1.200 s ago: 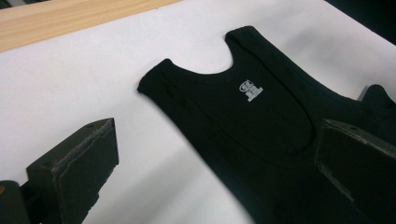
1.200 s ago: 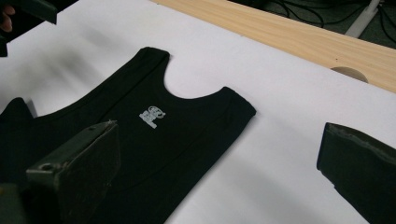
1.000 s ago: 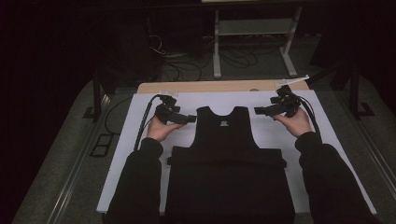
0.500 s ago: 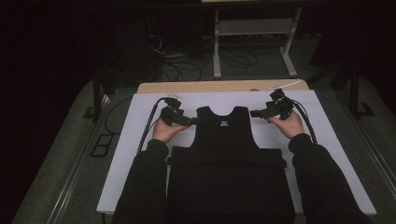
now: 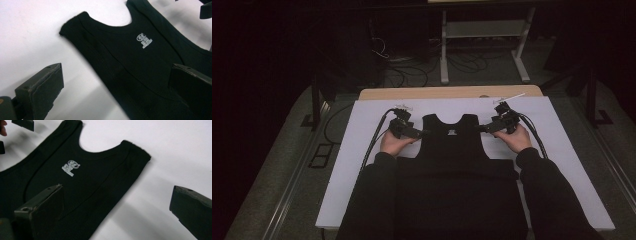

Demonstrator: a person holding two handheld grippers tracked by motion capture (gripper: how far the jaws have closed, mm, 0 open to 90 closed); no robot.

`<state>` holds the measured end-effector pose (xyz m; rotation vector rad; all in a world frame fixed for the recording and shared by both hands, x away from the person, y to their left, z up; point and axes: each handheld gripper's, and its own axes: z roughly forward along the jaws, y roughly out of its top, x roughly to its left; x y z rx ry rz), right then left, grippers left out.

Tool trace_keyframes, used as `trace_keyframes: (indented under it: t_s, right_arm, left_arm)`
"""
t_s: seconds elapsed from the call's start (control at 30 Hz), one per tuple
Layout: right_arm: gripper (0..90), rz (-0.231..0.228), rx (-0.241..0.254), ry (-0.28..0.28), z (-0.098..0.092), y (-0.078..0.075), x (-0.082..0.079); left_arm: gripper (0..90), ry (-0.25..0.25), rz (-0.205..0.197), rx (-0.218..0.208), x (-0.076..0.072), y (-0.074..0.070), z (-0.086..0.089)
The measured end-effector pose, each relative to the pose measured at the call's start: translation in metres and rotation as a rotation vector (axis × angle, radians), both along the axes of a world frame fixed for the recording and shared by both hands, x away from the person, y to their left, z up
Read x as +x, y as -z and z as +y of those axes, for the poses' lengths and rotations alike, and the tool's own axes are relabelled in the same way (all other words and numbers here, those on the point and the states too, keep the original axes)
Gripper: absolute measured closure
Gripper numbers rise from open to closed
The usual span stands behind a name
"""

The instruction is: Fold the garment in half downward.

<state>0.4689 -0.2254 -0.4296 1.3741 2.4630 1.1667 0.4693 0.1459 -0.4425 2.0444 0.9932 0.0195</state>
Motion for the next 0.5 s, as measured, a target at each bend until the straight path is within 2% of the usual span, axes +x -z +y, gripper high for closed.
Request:
trace_keyframes:
  t_s: [0.13, 0.33, 0.5]
  right_arm:
    - [3.0, 0.012, 0.002, -0.013, 0.006, 0.005, 0.0]
    - [13.6, 0.006, -0.027, -0.012, 0.015, 0.012, -0.001]
    - [16.8, 0.007, -0.043, -0.006, 0.021, 0.018, -0.001]
  left_arm:
    - [0.0, 0.008, 0.004, 0.004, 0.0, 0.003, -0.003]
    - [3.5, 0.013, 0.002, -0.006, 0.0, 0.005, -0.006]
    - [6.8, 0.012, 0.005, -0.005, 0.0, 0.007, -0.006]
